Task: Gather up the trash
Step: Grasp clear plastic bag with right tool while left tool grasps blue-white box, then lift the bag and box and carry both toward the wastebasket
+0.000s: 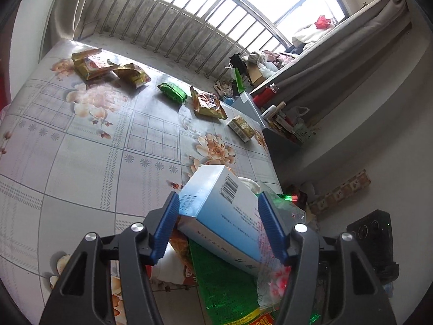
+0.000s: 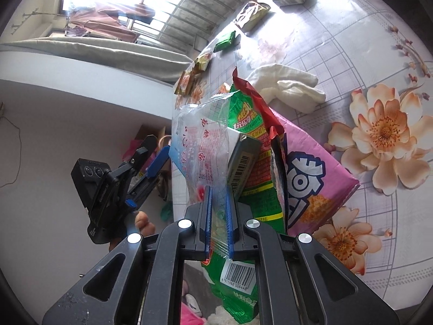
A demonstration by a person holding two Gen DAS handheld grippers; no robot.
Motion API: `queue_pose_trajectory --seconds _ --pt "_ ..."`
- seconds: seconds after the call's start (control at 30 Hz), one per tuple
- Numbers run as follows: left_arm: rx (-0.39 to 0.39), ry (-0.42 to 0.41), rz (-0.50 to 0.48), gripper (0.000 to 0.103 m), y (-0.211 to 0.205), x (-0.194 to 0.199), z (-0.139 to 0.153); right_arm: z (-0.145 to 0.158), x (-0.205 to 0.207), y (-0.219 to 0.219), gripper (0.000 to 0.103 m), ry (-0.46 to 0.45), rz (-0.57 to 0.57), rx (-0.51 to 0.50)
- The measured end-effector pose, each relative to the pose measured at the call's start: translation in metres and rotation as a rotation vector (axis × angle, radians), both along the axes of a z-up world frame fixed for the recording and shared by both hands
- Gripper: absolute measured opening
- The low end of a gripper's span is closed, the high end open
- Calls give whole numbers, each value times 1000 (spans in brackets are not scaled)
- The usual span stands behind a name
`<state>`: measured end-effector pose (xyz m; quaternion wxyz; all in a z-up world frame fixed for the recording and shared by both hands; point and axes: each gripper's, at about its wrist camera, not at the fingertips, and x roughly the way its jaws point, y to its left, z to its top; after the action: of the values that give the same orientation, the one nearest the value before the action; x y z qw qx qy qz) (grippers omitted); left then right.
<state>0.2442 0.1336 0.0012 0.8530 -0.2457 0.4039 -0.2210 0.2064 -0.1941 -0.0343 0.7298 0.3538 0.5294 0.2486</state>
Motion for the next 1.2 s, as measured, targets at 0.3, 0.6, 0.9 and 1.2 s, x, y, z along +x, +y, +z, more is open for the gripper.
queue_pose_trajectory --seconds 0.3,0.6,0.9,1.2 --pt "-32 75 -7 47 6 2 -10 2 -6 -7 7 -1 -12 6" --pt "-79 161 -16 46 16 4 -22 1 -4 -4 7 2 -15 4" --pt "-94 191 -32 46 13 11 -26 -1 -1 -4 7 6 -20 4" --pt "-112 162 -43 37 13 7 -21 -4 -1 -5 7 11 -24 12"
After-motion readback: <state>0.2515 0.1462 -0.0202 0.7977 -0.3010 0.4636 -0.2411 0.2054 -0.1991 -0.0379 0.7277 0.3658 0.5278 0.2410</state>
